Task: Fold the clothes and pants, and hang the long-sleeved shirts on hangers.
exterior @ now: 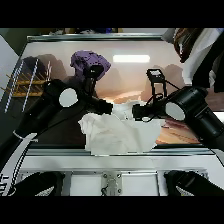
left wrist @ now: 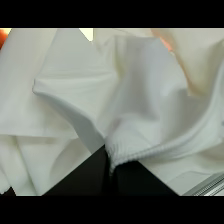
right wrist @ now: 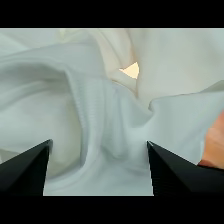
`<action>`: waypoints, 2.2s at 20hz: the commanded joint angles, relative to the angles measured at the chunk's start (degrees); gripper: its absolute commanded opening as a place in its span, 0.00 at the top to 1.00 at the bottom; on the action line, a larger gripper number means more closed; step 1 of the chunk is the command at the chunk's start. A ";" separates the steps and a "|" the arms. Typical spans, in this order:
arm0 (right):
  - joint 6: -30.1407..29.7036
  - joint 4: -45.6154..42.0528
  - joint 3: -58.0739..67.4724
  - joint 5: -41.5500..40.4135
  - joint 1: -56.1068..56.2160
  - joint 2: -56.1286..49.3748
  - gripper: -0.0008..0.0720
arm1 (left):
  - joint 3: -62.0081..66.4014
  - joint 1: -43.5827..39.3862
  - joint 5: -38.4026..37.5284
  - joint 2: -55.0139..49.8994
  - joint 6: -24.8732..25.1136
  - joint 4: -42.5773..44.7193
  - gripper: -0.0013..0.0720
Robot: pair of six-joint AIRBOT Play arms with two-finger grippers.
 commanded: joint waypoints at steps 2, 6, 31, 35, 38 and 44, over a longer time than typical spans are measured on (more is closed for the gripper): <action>-9.07 -2.01 -0.02 -1.84 -0.02 2.86 0.10 | 0.92 0.07 -0.11 -0.04 0.90 -0.11 0.95; -13.79 -4.94 0.66 -3.48 -0.66 2.58 0.10 | 0.92 -0.57 -0.26 -0.04 0.87 -0.20 0.95; -33.33 13.07 16.11 -1.99 -8.02 -29.83 0.12 | 0.92 -2.73 -2.58 -0.04 0.85 -0.17 0.95; -33.31 12.83 16.09 -3.72 -8.02 -32.83 0.74 | 0.92 -2.73 -3.06 -0.04 0.85 -0.15 0.95; -29.29 11.56 16.31 -9.99 -8.46 -30.23 0.96 | 0.94 -2.58 -3.34 0.00 0.85 -0.09 0.95; -18.88 0.13 20.26 -4.68 -12.63 -12.50 0.96 | 4.72 5.33 -3.23 2.03 0.85 -0.26 0.95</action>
